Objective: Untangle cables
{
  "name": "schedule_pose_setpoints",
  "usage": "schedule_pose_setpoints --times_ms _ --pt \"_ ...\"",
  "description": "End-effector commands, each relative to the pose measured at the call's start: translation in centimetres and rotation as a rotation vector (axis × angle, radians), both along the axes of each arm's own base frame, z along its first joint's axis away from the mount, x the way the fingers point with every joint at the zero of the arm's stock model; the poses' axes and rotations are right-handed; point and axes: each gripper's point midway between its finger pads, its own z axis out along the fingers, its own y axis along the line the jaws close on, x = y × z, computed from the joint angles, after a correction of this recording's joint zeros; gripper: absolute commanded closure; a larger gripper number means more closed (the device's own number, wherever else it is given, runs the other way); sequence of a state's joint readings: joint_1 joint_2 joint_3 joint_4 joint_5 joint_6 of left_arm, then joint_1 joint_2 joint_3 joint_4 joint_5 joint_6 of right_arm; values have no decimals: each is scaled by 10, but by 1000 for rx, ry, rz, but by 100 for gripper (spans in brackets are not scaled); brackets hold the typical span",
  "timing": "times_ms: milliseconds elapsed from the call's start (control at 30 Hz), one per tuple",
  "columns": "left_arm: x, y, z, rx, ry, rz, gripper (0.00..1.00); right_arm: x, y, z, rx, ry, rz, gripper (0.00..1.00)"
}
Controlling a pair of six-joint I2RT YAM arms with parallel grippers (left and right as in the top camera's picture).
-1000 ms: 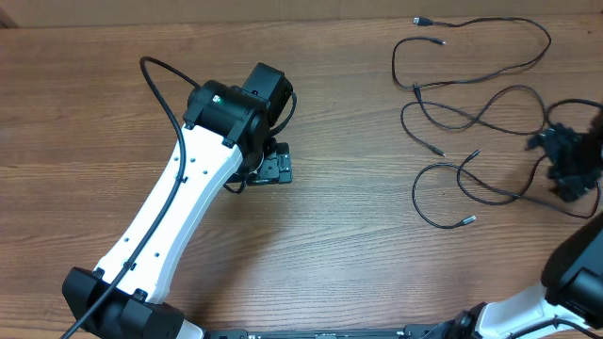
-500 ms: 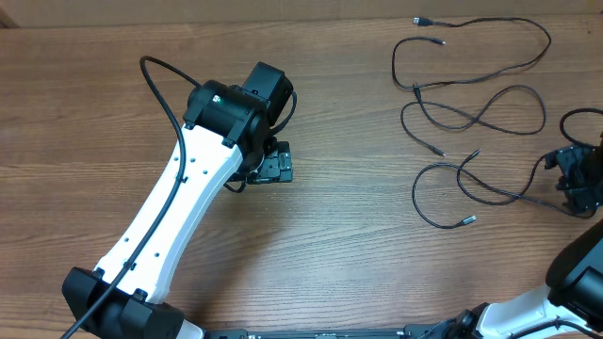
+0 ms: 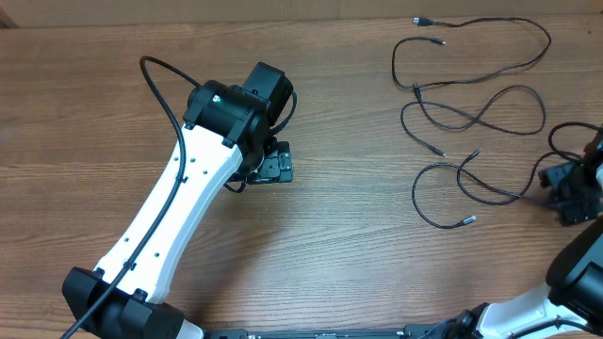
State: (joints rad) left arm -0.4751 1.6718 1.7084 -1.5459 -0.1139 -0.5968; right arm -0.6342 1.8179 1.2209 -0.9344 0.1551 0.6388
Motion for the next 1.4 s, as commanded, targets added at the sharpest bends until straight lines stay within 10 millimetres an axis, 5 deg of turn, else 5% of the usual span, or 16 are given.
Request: schedule_pose_setpoints --times_ms 0,233,567,900,1000,1367 --pt "4 2 5 7 -21 14 0 -6 -2 -9 -14 32 -21 28" --pt "2 3 -1 15 -6 14 1 -10 -3 -17 -23 57 -23 29" --pt "-1 5 -6 23 11 14 0 -12 -1 -19 -8 65 -22 67" --pt "2 3 -6 17 -2 14 0 -11 13 -21 63 52 -18 82" --pt "3 3 -6 15 -6 14 0 -14 17 -21 85 63 -18 94" --pt "5 2 -6 11 -14 14 0 -37 32 -19 131 144 -158 96"
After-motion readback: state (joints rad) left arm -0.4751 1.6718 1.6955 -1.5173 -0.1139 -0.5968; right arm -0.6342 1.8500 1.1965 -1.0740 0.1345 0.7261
